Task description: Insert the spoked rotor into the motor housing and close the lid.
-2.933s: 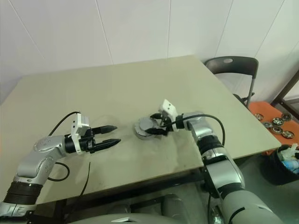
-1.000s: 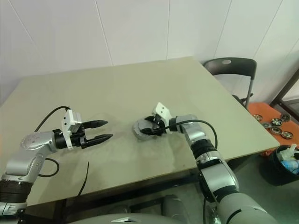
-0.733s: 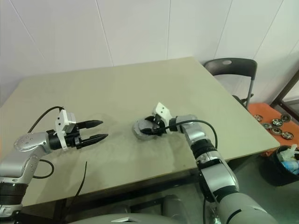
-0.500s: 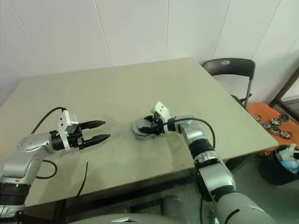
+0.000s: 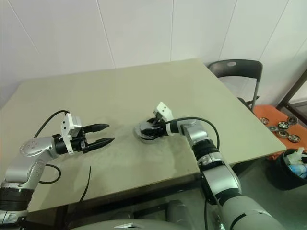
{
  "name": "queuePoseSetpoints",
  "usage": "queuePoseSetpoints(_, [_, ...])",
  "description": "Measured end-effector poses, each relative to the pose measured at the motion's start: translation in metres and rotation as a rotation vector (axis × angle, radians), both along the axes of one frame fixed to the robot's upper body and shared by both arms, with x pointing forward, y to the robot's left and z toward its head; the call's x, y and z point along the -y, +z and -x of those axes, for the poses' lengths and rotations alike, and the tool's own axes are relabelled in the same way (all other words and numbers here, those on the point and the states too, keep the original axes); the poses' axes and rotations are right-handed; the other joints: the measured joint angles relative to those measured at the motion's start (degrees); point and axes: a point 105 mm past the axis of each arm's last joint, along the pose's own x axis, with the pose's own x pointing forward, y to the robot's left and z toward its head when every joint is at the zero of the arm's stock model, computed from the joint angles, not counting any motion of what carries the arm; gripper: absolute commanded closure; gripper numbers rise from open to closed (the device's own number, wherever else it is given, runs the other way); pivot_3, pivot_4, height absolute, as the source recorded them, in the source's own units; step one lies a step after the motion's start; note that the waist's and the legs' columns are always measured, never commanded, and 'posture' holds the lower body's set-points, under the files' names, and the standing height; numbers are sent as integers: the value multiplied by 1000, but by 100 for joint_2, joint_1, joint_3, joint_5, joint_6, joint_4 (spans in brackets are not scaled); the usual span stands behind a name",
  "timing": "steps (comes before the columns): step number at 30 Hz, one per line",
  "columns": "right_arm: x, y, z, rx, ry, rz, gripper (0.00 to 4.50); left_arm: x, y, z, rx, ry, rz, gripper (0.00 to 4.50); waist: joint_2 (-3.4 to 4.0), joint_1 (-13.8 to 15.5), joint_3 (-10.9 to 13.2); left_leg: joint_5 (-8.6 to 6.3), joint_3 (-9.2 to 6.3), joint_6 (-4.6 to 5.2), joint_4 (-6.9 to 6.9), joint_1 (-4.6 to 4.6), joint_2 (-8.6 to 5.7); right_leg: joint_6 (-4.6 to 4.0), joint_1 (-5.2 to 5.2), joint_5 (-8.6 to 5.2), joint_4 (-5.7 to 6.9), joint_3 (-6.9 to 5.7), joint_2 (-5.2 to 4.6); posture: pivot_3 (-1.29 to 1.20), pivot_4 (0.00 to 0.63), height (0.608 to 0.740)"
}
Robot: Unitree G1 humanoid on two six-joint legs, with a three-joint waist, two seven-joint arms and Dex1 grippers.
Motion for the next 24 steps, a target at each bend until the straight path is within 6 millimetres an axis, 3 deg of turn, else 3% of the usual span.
queuePoseSetpoints(24, [11,0,7,25,101,39,1454,-1,-2,0,-5,7,1,1183,1,13,1,-11,-8,15,-15,-2,-3,28,-2,-18,-8,-4,-9,0,0,740])
